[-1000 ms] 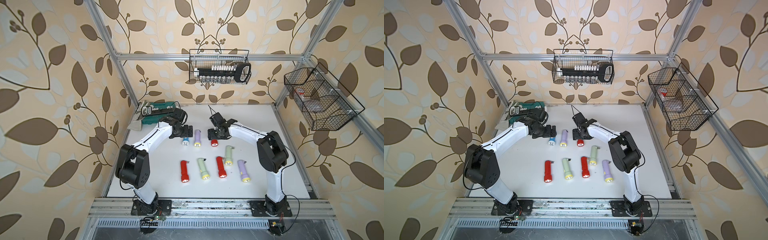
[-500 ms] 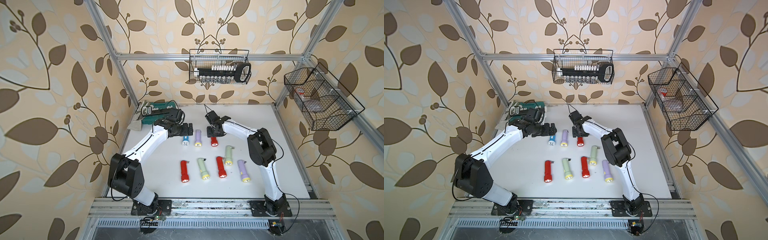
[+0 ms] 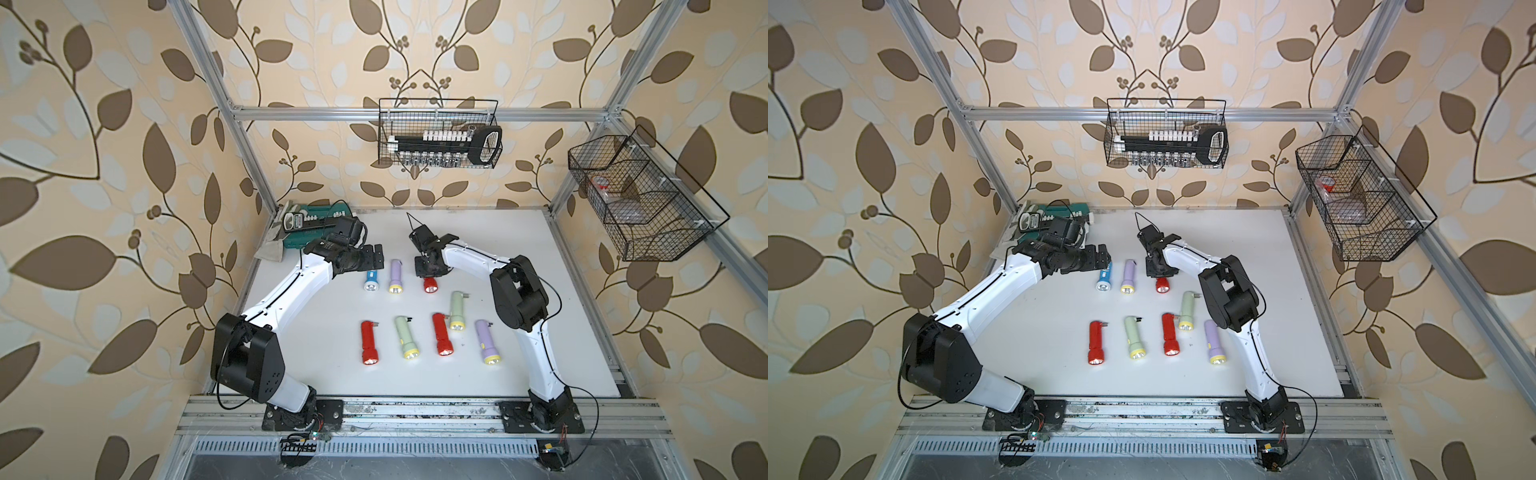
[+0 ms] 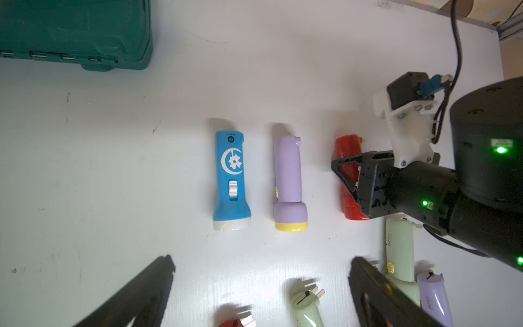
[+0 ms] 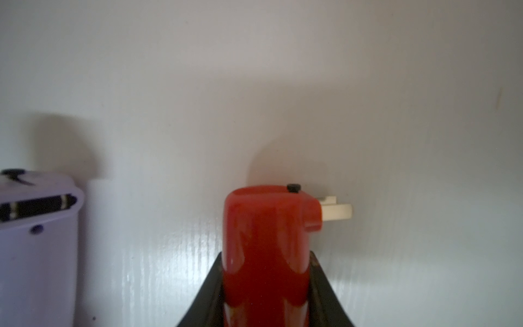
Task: Close the plug at the bottom of the flashlight
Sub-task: Pick up the flashlight from the center of the board.
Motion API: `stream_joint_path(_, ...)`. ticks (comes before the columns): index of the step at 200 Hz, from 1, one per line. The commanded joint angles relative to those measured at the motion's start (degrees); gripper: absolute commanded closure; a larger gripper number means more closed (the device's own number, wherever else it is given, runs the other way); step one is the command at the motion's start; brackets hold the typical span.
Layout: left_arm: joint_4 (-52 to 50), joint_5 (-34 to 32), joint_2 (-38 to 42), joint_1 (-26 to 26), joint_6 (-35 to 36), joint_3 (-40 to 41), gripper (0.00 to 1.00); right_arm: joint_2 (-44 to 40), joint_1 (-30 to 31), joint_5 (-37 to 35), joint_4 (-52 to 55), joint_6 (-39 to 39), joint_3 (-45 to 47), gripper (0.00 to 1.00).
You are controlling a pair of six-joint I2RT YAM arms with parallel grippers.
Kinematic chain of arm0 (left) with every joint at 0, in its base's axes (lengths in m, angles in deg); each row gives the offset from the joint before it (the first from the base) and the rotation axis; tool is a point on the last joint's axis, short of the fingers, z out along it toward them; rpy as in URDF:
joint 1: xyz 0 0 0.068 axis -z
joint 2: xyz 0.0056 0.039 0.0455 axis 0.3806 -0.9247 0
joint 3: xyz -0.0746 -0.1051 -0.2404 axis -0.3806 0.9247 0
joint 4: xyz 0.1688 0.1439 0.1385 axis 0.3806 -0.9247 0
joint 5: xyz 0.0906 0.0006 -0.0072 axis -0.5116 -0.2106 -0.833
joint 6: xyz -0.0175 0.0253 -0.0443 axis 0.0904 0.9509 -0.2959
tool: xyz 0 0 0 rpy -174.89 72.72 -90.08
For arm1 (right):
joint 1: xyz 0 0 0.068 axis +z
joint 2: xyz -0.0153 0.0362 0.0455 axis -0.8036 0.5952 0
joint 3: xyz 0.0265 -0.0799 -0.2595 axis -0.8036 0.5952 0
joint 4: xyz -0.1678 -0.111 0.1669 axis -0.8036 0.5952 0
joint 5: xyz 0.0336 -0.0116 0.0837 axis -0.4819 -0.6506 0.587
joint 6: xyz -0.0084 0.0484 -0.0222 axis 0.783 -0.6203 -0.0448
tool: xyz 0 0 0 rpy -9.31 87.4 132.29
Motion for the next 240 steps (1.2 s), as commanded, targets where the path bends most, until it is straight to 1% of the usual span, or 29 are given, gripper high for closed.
stream_joint_path(1,1.30,-0.11,2.58,0.18,-1.18,0.57,0.01,0.25,0.26,0.08,1.34,1.26,-1.12,0.74)
stream_joint_path(5,1.39,0.32,2.55,0.18,-1.30,0.59,0.01,-0.26,0.14,0.52,1.34,1.68,-1.07,0.75)
stream_joint_path(22,1.63,1.63,2.55,0.18,-2.32,0.58,0.01,-3.17,-0.04,2.89,0.38,4.27,0.16,0.82)
stream_joint_path(53,2.30,3.66,2.55,0.18,-3.60,0.90,0.01,-12.11,-0.04,5.67,-4.18,9.12,7.25,0.94)
stream_joint_path(61,2.86,4.90,2.59,0.18,-4.07,1.27,0.01,-14.61,0.07,6.60,-5.47,10.05,9.17,0.95)
stream_joint_path(64,3.16,5.50,4.17,0.18,-4.24,1.42,0.01,-15.50,0.00,6.96,-5.91,10.25,9.88,0.96)
stream_joint_path(77,4.75,9.20,4.48,0.18,-5.20,2.26,0.01,-19.31,0.08,8.78,-7.63,11.13,12.67,0.98)
stream_joint_path(94,7.78,14.57,4.24,0.18,-6.36,3.68,0.01,-23.79,0.06,11.13,-9.66,12.40,15.66,1.00)
stream_joint_path(109,9.21,17.86,3.65,0.18,-7.57,4.28,0.01,-27.27,0.18,12.75,-10.39,13.98,17.40,1.00)
stream_joint_path(146,11.22,22.51,3.68,0.18,-10.60,4.73,0.01,-35.34,0.29,17.18,-13.04,18.39,22.93,1.00)
stream_joint_path(173,12.85,25.15,3.78,0.18,-15.50,5.46,0.01,-40.56,0.72,19.30,-15.70,22.42,27.50,1.00)
stream_joint_path(188,13.68,27.67,3.78,0.18,-18.16,5.51,0.01,-43.39,1.27,19.33,-18.96,24.86,31.07,1.00)
stream_joint_path(205,14.52,29.82,3.86,0.18,-20.82,5.61,0.01,-46.61,2.40,18.24,-25.53,28.98,36.85,1.00)
stream_joint_path(225,15.83,33.18,3.43,0.18,-24.55,5.08,0.03,-49.37,4.14,12.82,-32.82,32.12,42.81,1.00)
stream_joint_path(240,16.79,36.37,0.83,0.18,-27.82,4.51,0.04,-50.35,4.86,11.35,-37.05,35.19,46.05,1.00)
